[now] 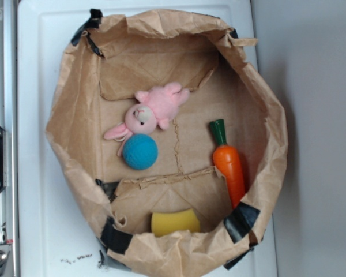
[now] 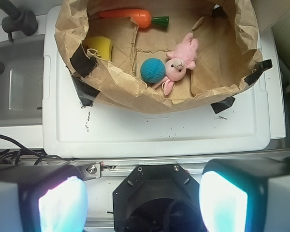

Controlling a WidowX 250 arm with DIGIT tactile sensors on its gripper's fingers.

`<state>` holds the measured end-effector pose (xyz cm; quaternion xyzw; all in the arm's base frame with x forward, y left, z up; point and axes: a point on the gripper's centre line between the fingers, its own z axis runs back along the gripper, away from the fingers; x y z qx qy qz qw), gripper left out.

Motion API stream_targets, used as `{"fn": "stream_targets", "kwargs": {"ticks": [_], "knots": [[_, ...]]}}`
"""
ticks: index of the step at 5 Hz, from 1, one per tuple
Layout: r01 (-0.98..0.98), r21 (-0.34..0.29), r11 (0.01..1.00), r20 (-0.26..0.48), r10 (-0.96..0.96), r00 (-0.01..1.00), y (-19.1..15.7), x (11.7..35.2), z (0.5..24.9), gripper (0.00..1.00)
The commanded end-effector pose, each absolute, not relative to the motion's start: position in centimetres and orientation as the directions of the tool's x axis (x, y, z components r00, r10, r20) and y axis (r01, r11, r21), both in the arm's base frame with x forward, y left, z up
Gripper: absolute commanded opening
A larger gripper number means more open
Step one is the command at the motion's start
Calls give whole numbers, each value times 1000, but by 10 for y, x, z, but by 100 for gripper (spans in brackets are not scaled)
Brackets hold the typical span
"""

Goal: Grab the pink bunny.

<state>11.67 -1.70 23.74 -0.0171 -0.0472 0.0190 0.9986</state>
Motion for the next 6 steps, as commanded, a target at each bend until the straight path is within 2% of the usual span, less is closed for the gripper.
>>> {"fn": "stream_targets", "kwargs": {"ticks": [1, 2, 3, 4, 6], "knots": [[-36, -36, 999, 94, 39, 995, -17, 117, 237, 100], [1, -55, 998, 106, 5, 994, -17, 88, 243, 100], [-8, -55, 998, 131, 15, 991, -8, 88, 237, 100], [-93, -12, 996, 100, 94, 990, 9, 86, 225, 100], [-93, -12, 996, 100, 94, 990, 9, 86, 225, 100]]}}
